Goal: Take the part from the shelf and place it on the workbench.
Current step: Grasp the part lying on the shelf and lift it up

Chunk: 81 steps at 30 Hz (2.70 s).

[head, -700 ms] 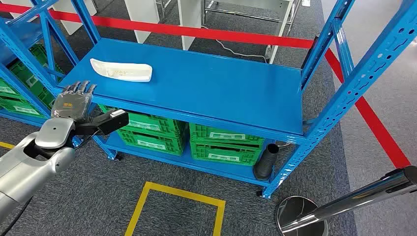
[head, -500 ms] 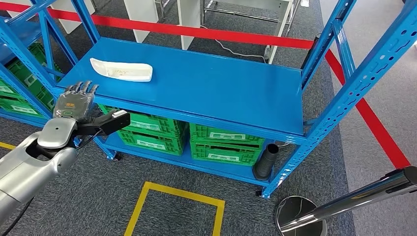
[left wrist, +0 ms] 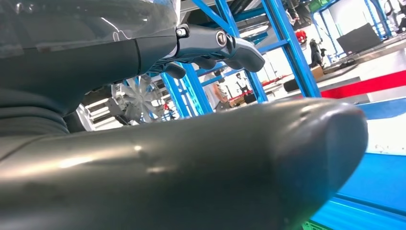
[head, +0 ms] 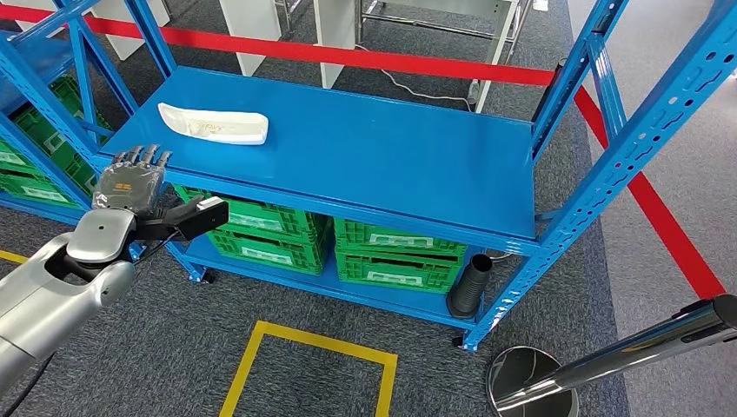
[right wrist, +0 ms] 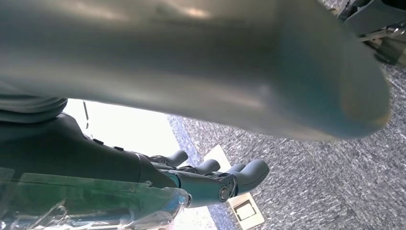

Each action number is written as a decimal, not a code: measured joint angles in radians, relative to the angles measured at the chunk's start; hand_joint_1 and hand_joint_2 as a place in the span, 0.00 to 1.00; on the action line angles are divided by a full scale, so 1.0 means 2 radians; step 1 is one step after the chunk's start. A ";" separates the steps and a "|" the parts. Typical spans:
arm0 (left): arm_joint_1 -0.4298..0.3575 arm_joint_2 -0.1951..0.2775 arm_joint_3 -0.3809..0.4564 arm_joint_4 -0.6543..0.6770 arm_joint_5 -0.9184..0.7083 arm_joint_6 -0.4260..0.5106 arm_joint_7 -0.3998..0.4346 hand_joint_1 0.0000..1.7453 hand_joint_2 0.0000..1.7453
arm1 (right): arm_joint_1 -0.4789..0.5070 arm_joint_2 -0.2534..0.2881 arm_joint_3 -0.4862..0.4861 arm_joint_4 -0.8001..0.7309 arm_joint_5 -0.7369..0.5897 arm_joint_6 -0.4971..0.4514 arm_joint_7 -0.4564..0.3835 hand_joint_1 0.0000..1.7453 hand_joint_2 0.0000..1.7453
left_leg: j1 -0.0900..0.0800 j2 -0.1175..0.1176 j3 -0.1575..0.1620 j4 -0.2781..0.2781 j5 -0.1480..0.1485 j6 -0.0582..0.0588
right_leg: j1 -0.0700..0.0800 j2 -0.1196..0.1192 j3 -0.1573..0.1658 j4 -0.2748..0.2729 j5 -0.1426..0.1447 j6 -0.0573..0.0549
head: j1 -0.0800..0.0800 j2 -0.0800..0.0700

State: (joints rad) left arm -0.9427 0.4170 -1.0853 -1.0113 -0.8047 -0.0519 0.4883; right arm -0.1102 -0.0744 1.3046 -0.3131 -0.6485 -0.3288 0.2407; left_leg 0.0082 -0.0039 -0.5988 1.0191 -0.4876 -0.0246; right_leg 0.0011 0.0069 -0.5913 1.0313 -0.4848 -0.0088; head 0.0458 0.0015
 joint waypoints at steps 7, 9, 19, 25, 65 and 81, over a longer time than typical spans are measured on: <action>-0.002 0.002 0.001 -0.001 -0.002 -0.002 0.003 0.00 0.00 | -0.001 -0.001 0.000 0.001 0.000 0.000 0.000 0.00 0.00 | 0.002 0.001 0.009 -0.015 0.006 0.011 | -0.002 0.000 -0.003 0.010 -0.008 0.008 | 0.001 0.000; -0.002 0.002 0.001 -0.001 -0.002 -0.002 0.003 0.00 0.00 | 0.000 -0.001 0.000 0.001 0.000 0.000 0.000 0.00 0.00 | 0.004 0.002 0.013 -0.019 0.007 0.012 | -0.003 0.000 -0.029 0.061 -0.033 0.011 | 0.002 0.000; 0.001 0.003 0.000 -0.001 -0.002 -0.005 0.003 0.00 0.00 | 0.000 -0.001 0.000 0.002 0.000 0.001 0.000 0.00 0.00 | 0.014 -0.002 0.018 -0.003 -0.013 -0.015 | -0.009 0.002 -0.022 0.012 0.011 0.009 | 0.003 0.000; 0.000 0.003 -0.001 -0.001 -0.006 -0.008 0.005 0.00 0.00 | 0.000 -0.002 0.000 0.003 -0.003 0.002 0.000 0.00 0.00 | 0.014 -0.001 -0.026 0.095 -0.061 -0.021 | -0.009 0.001 -0.014 0.009 0.007 -0.010 | -0.001 0.000; 0.010 0.013 -0.002 -0.005 -0.010 -0.027 0.017 0.00 0.00 | 0.000 -0.002 0.000 0.006 -0.002 0.003 -0.001 0.00 0.00 | 0.006 -0.002 -0.003 -0.003 0.007 -0.006 | -0.003 0.000 0.001 -0.001 0.002 -0.001 | -0.005 0.000; 0.011 0.013 -0.002 -0.006 -0.013 -0.027 0.017 0.00 0.00 | 0.000 -0.003 0.000 0.007 -0.002 0.004 -0.002 0.00 0.00 | 0.004 -0.002 -0.002 -0.002 0.003 0.002 | -0.004 0.000 0.006 -0.010 0.003 0.007 | -0.002 0.000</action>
State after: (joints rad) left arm -0.9201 0.4437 -1.0895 -1.0224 -0.8307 -0.1064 0.5226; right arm -0.1103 -0.0801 1.3039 -0.2998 -0.6517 -0.3212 0.2361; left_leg 0.0154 -0.0083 -0.6034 1.0154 -0.4817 -0.0201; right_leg -0.0063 0.0061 -0.5790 1.0113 -0.4798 0.0058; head 0.0418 0.0015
